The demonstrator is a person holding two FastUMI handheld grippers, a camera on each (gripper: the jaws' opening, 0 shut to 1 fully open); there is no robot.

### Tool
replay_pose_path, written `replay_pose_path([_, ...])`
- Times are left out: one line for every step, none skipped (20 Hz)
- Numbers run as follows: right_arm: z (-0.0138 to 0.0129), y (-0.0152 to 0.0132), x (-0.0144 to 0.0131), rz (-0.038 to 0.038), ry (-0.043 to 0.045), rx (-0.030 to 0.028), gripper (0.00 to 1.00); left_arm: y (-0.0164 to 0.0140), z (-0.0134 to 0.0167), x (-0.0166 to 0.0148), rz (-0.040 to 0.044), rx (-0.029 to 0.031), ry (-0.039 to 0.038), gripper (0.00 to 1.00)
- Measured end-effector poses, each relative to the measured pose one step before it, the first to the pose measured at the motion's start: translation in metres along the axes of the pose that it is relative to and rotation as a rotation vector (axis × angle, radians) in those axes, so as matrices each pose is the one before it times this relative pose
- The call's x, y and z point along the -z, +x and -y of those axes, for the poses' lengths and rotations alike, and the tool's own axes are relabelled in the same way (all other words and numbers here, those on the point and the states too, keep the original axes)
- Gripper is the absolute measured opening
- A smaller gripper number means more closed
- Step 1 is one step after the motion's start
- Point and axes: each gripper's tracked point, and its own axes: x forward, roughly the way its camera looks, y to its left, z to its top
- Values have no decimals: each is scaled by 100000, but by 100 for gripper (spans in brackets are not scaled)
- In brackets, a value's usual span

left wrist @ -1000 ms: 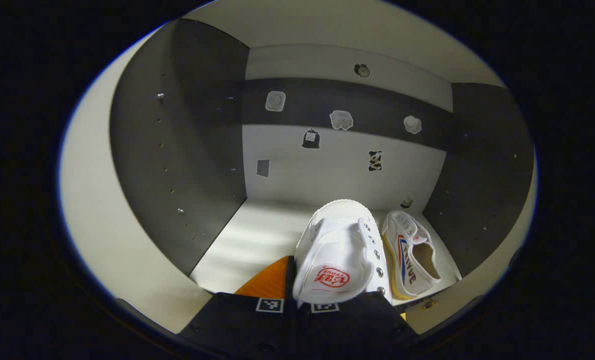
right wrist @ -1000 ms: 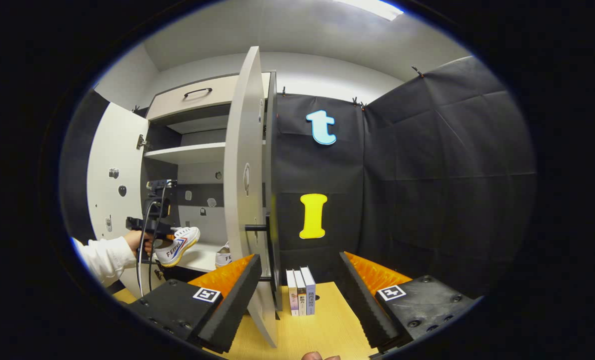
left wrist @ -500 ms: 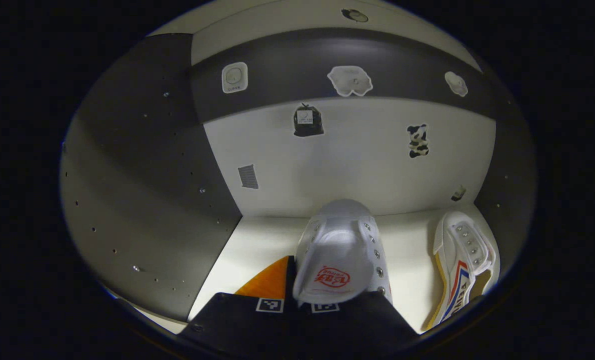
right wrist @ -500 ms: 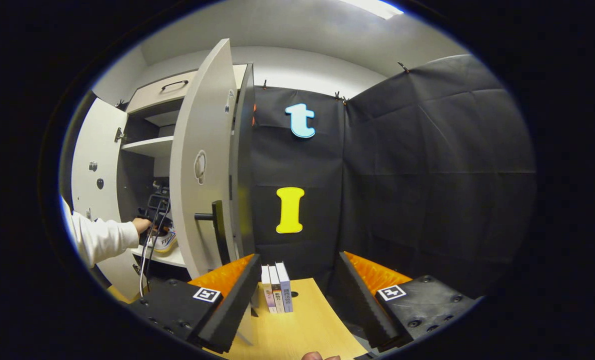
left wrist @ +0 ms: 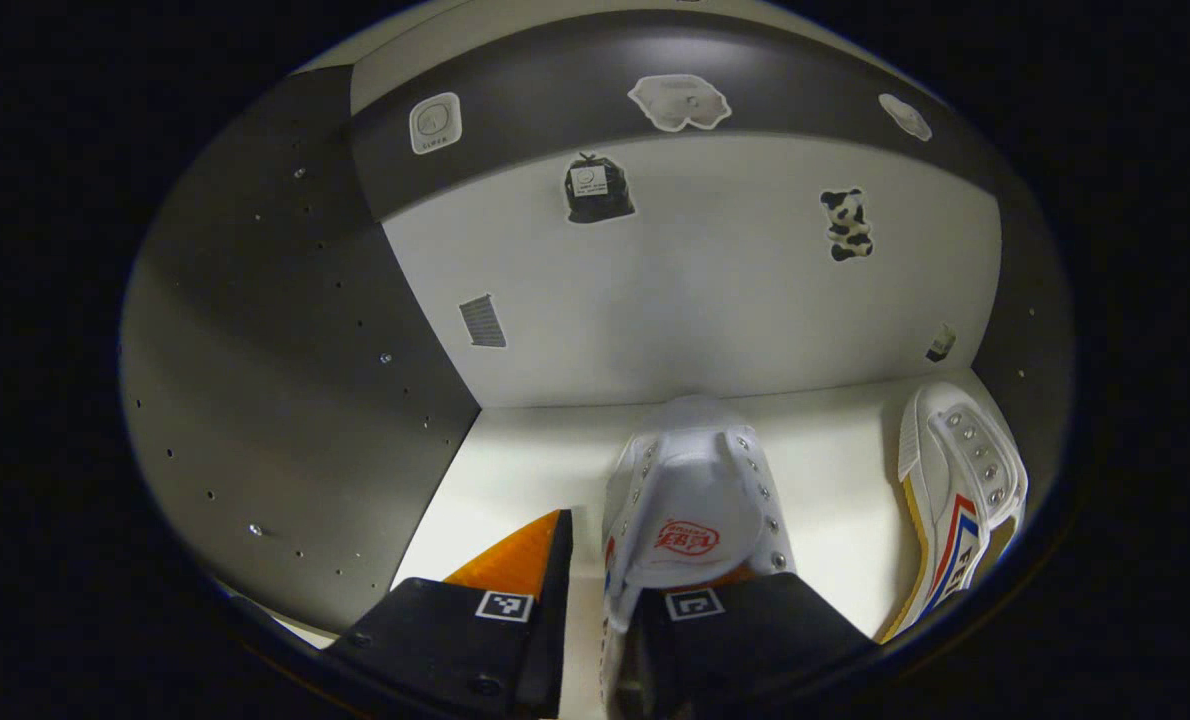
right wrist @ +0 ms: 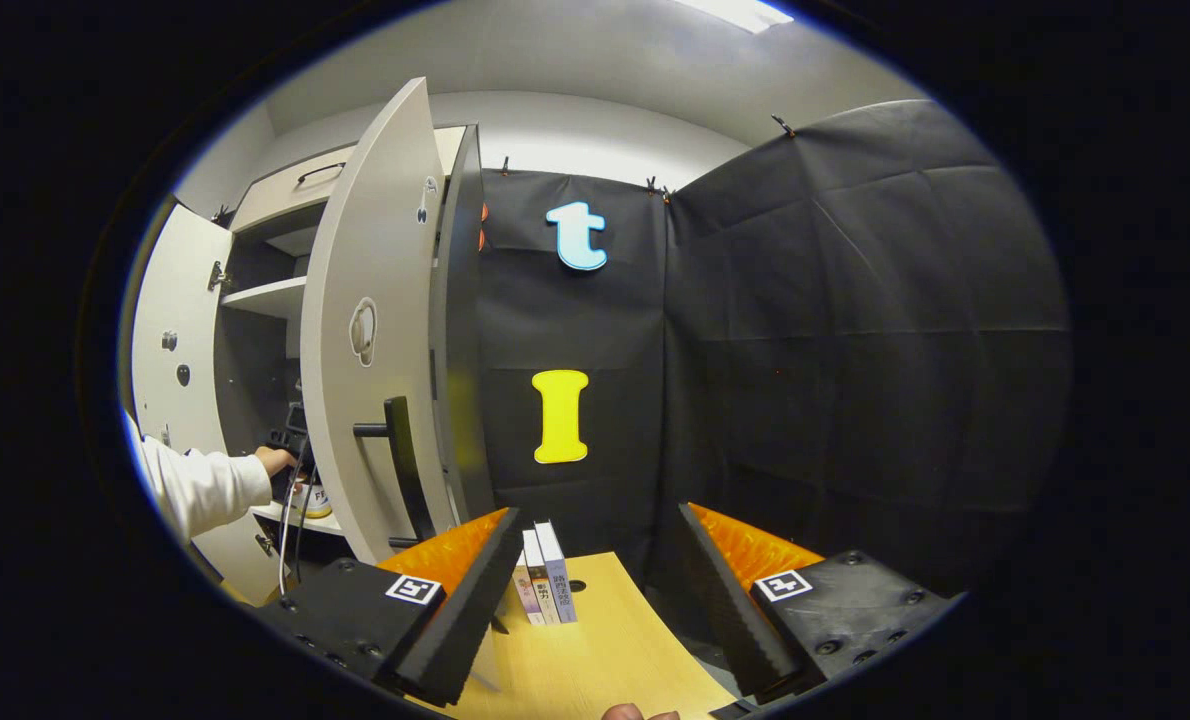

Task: Grab one shoe with the right hand and put it into the shoe cabinet, grab the other shoe with the left hand and put it into the shoe cabinet; then close the right door with the right hand and the left door with the left hand.

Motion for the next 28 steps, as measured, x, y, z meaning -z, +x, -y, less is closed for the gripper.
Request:
replay_pose_path([-45,-112,5,57,65,-176,98,-427,108,95,599,1103,-244,35])
replay_pose_path([-71,-140,-73,141,-44,-164,98,-436,369,-49,921,2304,-541,38])
replay_pose_path([-132,-118,-27,45,13,-209,98,-566,193,-125,1062,1301,397,41])
replay_pose_path([-183,-208,13,32,290,-225,98,-572,-223,-317,2135,-166,1222,52])
replay_pose_path([-138,-200,-77,-84,547,-412,98,-610,-293,-146,1627,-643,1480,61])
replay_pose_path([-183,-260,-40,226,427,-357,98,-563,-168,-129,1718,133,622,70])
replay_pose_path([-78,-298,-91,241,120,-77,98,-689,94,3,1433,943,-662,73])
replay_pose_path([-72,-309,-11,60,91,-283,98,-687,-16,-156,1987,996,-1143,82])
replay_pose_path([-90,-352,-167,382,-4,-107,98,-715,104,-85,1877,1297,-845,86])
replay_pose_path([-38,-271,-237,514,-47,21,98,-856,179,-156,1643,1540,664,92])
replay_pose_path([-37,-343,-217,572,16,-22,98,-978,216,-413,2950,1457,592,96])
replay_pose_path([-174,-329,-177,643,120,-236,98,-1032,251,-551,3539,1343,252,97])
replay_pose_path([-255,-312,-244,387,-70,-253,98,-1132,166,-784,4106,1156,-538,97])
replay_pose_path([-229,-127,-144,297,-189,-439,97,-1138,97,-887,4540,815,-1309,97])
replay_pose_path([-256,-170,-145,106,-224,-420,97,-1460,163,-892,4458,783,-1484,97])
replay_pose_path([-192,-231,-192,400,-16,-517,97,-1459,79,-995,4329,530,-1274,97])
replay_pose_path([-126,-109,-191,218,27,-207,97,-1807,259,-908,4640,1228,-1118,97])
replay_pose_path([-185,6,33,89,41,-393,97,-1492,143,-731,3566,390,-1295,97])
replay_pose_path([-96,-65,103,-513,-126,-380,97,-1836,308,-642,3543,1395,-1584,97])
replay_pose_path([-8,218,75,-398,-245,-364,97,-1684,253,-504,2877,1036,-1635,97])
replay_pose_path([-38,309,107,-759,71,-551,97,-1818,271,-453,2439,1066,-1555,97])
replay_pose_path([78,359,179,-1051,635,-394,97,-1677,111,-443,2465,732,-1293,97])
replay_pose_path([139,520,61,-993,1355,-103,97,-1758,49,-371,2070,632,-1127,97])
replay_pose_path([20,528,29,-714,1595,-341,97,-1822,-66,-406,2082,87,-1298,96])
replay_pose_path([122,609,44,-648,1112,-237,97,-1594,-32,-232,1600,53,-696,96])
replay_pose_path([207,553,24,27,299,-555,97,-1787,-113,-224,1097,120,-313,97])
replay_pose_path([-78,732,-103,380,-226,-1142,97,-1660,-117,-214,1114,-343,-29,97])
replay_pose_path([-116,739,196,-49,-166,-955,97,-1631,-143,-207,910,-393,72,97])
